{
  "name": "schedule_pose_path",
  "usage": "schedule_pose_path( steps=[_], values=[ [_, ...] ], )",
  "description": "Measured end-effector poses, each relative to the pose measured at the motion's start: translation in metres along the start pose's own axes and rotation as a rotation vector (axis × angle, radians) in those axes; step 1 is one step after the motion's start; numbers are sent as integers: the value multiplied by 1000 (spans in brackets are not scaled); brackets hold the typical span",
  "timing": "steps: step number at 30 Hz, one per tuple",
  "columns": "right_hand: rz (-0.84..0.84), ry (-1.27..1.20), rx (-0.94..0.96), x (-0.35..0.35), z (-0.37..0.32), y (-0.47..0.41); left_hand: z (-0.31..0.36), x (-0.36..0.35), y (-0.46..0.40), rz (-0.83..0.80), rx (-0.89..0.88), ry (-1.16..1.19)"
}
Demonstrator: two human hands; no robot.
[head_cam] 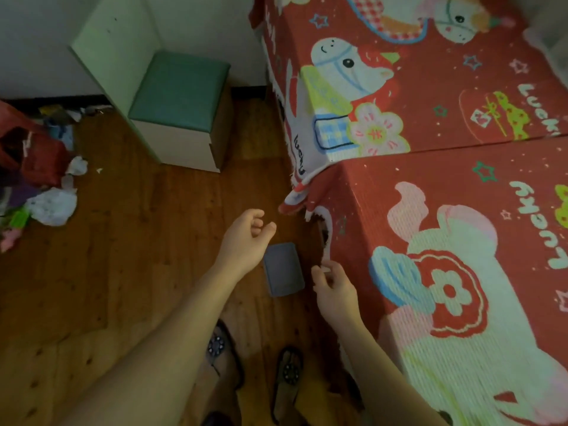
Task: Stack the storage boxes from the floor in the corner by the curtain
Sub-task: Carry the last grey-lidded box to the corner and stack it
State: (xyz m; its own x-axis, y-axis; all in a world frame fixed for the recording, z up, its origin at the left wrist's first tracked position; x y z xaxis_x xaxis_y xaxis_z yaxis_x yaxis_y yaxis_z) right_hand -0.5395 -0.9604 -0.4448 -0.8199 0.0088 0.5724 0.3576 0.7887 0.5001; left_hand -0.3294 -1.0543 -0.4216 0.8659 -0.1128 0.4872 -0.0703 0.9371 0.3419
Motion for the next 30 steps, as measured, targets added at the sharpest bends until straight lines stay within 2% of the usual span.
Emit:
schedule_pose_path(
  steps=[9,15,24,30],
  values=[
    [77,-10,-309,-93,78,-58,-104,-51,-96,-207,48,-104],
    [49,-115,-473,-143,136,-100,-167,-101,-145,-294,26,-257],
    [18,-89,-545,-240,241,-194,-273,-199,-224,-344,74,-395],
    [-10,-114,-683,-292,302,-241,-335,-255,-244,-453,-41,-570]
  ],
)
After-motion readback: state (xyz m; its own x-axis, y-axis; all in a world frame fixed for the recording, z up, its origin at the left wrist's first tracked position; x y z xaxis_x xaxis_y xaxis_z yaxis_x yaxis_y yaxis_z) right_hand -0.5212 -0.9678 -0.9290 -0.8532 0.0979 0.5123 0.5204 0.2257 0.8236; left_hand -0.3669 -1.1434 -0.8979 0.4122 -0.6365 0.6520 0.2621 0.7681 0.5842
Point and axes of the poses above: each hand's wrist, its own y-axis away from the middle knuckle, its own x-axis out of the back of the hand, z = x × y, the point moved 4 cm from there along -y, towards the middle knuckle, and after that the axes turned 3 degrees about z, right-handed, at the moved point
